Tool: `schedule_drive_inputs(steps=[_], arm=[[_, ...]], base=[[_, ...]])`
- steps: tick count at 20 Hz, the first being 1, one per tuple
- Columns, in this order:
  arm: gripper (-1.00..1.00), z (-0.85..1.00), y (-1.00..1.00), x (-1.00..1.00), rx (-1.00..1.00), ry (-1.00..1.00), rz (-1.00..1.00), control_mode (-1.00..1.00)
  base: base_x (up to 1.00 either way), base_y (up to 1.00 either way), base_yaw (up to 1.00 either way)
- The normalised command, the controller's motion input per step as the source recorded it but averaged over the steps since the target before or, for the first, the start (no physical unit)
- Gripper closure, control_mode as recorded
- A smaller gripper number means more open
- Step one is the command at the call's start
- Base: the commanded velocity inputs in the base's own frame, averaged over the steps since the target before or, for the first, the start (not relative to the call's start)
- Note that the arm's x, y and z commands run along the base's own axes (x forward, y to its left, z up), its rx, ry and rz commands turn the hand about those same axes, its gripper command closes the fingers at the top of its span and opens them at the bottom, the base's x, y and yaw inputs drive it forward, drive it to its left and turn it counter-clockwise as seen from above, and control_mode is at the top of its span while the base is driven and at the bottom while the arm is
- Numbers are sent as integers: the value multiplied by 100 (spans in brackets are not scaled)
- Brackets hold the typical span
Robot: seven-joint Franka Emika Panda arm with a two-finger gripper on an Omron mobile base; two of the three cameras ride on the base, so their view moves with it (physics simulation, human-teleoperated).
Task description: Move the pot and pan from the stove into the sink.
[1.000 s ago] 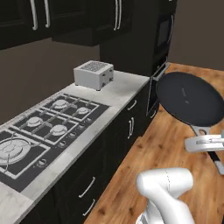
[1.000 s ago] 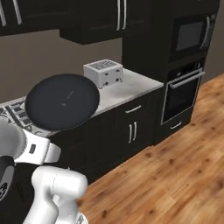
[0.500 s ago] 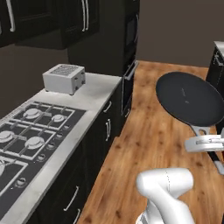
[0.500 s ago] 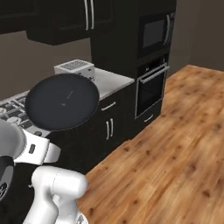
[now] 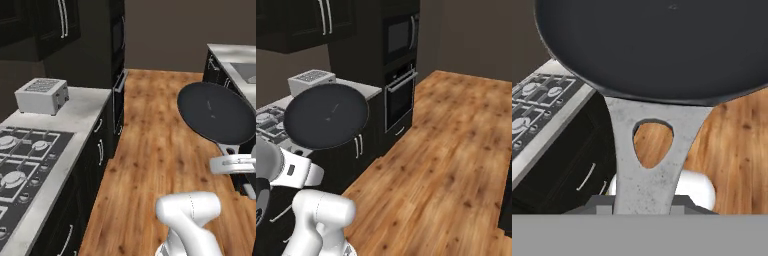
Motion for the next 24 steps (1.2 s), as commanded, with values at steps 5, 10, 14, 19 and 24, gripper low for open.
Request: schedule_drive_inputs(steps=[5,10,14,19,24], arm=[[100,0,0,0,0,0,0,100],[100,0,0,0,0,0,0,100],[100,0,0,0,0,0,0,100],[100,0,0,0,0,0,0,100],[100,0,0,0,0,0,0,100]], base=[[-5,-36,-28],[-12,-40,-25],[-3,-7,-4],[21,5,-3],[57,14,-7]])
